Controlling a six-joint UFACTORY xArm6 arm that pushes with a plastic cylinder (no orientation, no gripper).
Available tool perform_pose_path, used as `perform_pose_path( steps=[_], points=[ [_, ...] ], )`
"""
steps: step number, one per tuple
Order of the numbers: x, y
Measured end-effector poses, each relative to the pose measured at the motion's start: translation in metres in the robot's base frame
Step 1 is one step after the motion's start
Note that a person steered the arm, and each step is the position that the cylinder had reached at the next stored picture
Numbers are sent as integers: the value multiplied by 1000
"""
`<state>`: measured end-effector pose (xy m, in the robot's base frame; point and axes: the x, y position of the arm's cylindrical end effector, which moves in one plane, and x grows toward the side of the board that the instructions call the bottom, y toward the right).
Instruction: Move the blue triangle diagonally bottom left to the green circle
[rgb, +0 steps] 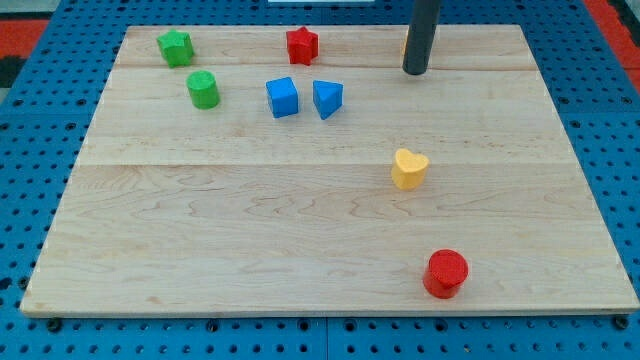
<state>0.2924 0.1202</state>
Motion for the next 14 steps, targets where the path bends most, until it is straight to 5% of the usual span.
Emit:
perform_pose_path(
  steps=[2, 4, 6, 11, 14],
  points=[
    [6, -92],
    [85, -97],
    [114, -184],
    [103, -212],
    [156, -248]
  ],
)
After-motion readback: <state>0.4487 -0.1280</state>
